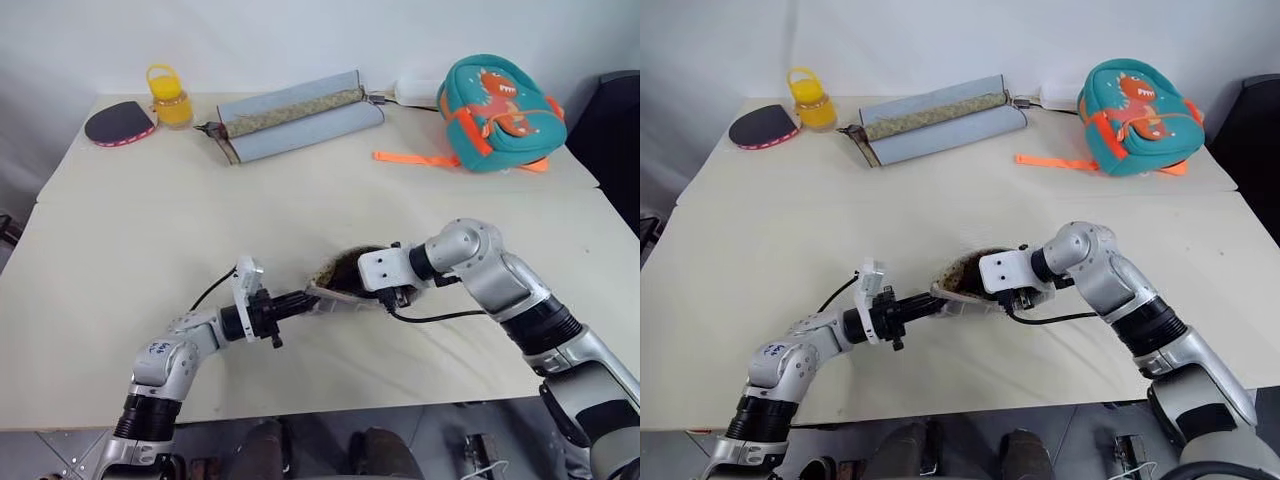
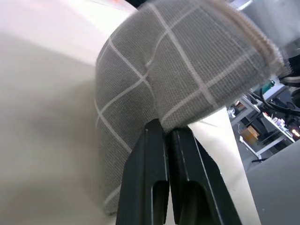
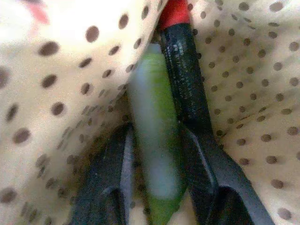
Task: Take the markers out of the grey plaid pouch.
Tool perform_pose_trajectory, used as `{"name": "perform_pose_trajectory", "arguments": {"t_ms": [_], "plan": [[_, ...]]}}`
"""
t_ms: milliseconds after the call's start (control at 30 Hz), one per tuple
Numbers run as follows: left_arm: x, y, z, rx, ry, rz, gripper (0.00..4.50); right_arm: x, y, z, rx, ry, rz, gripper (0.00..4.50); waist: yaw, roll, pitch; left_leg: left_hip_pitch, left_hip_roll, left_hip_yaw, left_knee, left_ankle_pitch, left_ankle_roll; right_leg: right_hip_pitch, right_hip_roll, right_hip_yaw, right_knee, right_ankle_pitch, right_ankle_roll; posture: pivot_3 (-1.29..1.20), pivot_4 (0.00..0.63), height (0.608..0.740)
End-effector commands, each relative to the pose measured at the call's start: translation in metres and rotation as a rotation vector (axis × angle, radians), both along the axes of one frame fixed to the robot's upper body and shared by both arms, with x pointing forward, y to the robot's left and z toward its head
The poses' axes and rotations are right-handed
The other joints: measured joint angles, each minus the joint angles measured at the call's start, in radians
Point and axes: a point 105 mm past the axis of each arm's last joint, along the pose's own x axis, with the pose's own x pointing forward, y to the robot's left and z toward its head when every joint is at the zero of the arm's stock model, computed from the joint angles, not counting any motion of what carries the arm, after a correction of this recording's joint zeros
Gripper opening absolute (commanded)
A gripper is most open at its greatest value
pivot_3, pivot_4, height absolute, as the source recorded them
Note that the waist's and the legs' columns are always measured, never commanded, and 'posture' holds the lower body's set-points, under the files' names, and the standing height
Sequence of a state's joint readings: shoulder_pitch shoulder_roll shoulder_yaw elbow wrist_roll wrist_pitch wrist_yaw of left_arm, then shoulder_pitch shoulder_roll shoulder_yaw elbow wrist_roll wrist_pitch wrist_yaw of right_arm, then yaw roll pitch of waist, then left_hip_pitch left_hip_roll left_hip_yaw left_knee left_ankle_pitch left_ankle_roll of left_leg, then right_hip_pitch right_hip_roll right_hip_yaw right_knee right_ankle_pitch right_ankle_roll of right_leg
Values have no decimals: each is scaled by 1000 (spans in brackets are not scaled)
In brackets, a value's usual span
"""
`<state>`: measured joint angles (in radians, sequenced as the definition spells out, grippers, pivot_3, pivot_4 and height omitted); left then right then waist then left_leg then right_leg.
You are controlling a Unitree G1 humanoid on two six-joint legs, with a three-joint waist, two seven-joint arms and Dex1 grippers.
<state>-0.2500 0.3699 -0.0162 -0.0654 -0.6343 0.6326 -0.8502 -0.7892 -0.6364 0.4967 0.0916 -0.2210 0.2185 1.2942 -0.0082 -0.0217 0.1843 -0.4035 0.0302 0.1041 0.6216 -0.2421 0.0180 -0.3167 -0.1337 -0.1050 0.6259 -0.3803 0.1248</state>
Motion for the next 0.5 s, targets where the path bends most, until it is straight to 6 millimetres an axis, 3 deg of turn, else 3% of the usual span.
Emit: {"name": "perform_pose_trajectory", "arguments": {"t_ms": [33,133,233,300,500], "plan": [[-5,-5,2,-3,-12,-18,0,8,-3,-19,-23,18,-87,1580,-5,-2,-1,1,0,-1,0,0,0,1,0,0,0,0,0,0,150,740],[-6,-5,3,-11,-11,-15,0,5,-5,-24,-27,52,-99,1580,-14,-2,-1,1,1,-3,0,0,-1,3,0,0,-1,0,-1,0,150,740],[-6,-5,2,-6,-13,-12,0,4,-2,-20,-8,41,-81,969,-18,-2,-1,1,1,-6,0,-1,-2,5,0,-2,-2,0,-1,0,150,740],[-6,-5,2,-7,-11,-10,0,5,-1,-11,12,22,-72,496,-18,-2,-1,1,0,-7,0,-1,-2,6,0,-2,-3,0,-1,0,150,740],[-5,-3,2,5,-23,1,0,-1,-1,33,166,23,-66,474,-16,0,0,0,0,-8,0,-2,-2,7,0,-4,-5,0,-1,0,150,740]]}}
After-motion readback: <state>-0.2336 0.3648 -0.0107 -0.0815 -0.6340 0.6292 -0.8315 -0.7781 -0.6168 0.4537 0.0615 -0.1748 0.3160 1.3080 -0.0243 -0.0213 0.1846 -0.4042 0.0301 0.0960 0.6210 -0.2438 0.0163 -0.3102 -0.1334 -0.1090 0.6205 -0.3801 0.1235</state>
